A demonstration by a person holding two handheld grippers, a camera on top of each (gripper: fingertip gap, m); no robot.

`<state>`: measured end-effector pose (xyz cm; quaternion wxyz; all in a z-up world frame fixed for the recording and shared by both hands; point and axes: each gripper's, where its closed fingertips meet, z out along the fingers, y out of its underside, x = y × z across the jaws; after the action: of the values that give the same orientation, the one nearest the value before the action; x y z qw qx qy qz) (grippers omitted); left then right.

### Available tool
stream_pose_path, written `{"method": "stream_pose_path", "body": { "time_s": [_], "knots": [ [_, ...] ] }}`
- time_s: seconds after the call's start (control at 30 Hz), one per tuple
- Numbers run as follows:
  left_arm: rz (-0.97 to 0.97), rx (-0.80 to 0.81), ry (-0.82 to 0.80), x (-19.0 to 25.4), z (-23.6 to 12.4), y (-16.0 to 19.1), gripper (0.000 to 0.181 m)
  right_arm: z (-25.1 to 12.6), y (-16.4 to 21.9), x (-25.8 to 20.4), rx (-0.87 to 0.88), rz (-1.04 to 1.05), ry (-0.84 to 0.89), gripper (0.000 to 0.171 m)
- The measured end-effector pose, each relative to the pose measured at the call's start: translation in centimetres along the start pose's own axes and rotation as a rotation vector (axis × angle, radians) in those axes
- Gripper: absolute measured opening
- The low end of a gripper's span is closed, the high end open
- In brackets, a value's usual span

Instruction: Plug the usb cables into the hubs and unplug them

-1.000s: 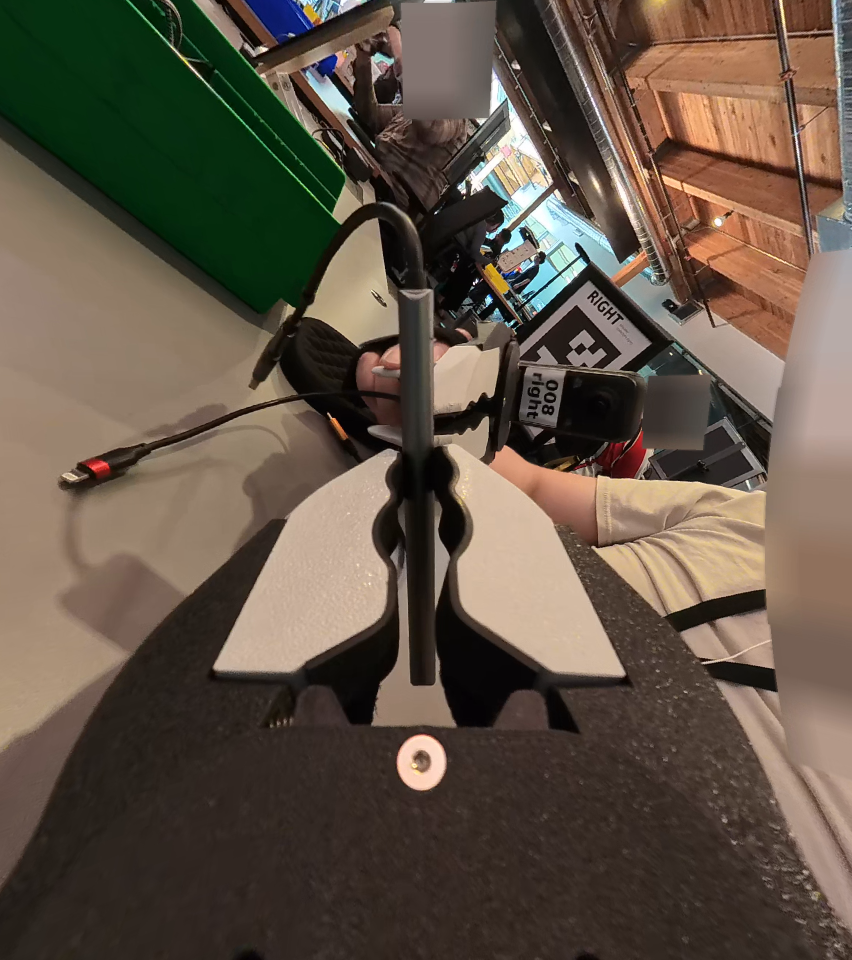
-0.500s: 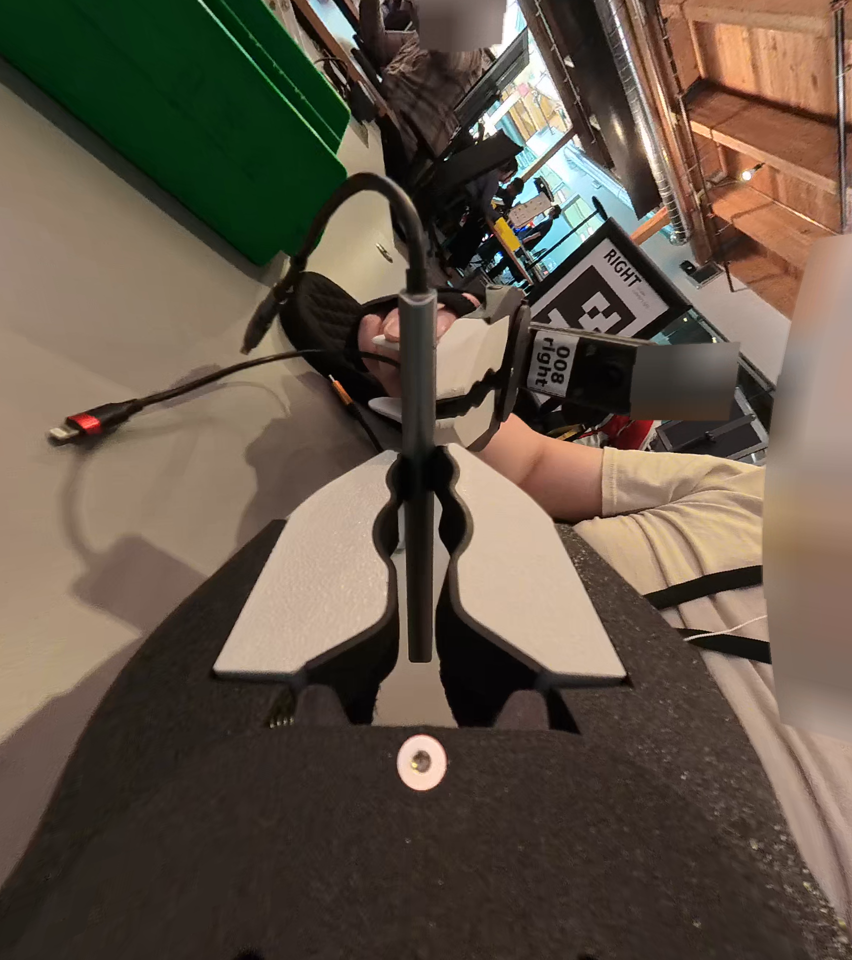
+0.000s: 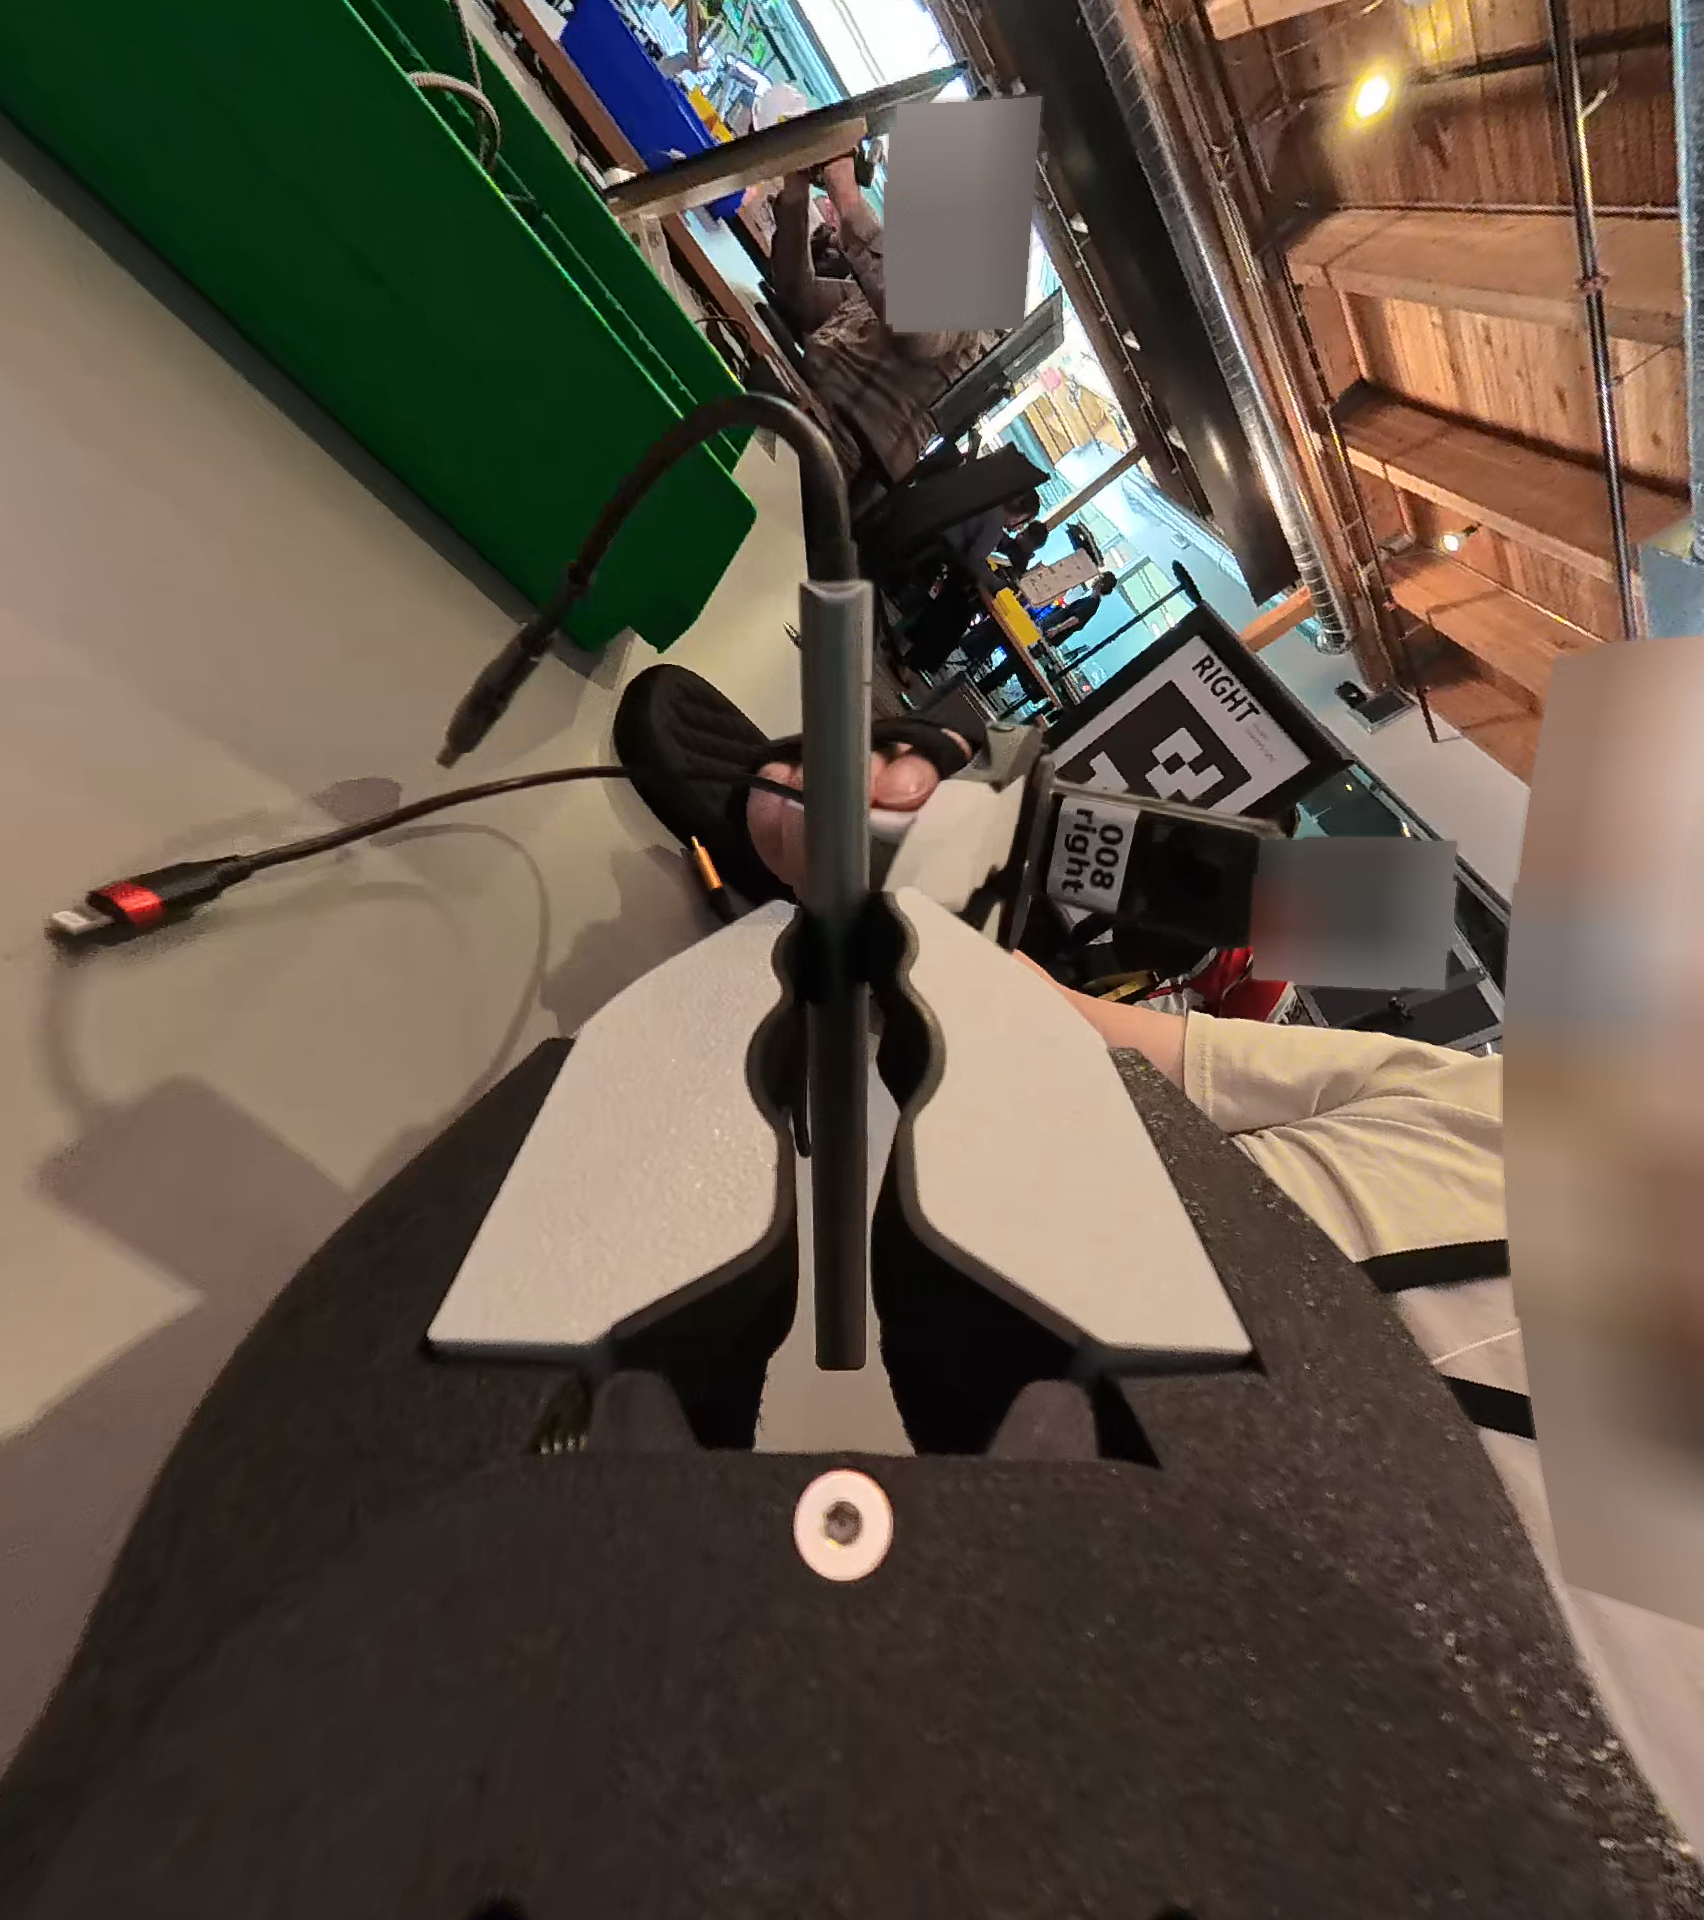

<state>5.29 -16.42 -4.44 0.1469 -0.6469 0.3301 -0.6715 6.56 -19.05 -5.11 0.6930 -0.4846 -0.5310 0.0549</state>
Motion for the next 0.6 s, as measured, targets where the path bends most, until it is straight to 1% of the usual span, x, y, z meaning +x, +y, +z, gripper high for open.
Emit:
{"method": "stream_pose_path", "body": {
  "time_s": [0.1,0.3,0.4,0.6],
  "knots": [
    [0.01,0.002,0.007,0.3,0.2,0.0,0.01,0.4,0.6,0.1,-0.049,-0.055,0.036,0.013],
    [0.006,-0.01,-0.002,0.1,0.3,0.2,0.01,0.4,1.1,0.2,-0.081,-0.075,0.042,0.008],
    [0.005,-0.029,-0.006,0.1,0.4,0.5,0.01,0.5,1.4,-0.1,-0.096,-0.118,0.034,0.009],
    [0.008,-0.06,-0.009,0.1,0.5,1.1,0.01,0.2,1.4,-0.5,-0.102,-0.123,-0.004,0.008]
  ]
}}
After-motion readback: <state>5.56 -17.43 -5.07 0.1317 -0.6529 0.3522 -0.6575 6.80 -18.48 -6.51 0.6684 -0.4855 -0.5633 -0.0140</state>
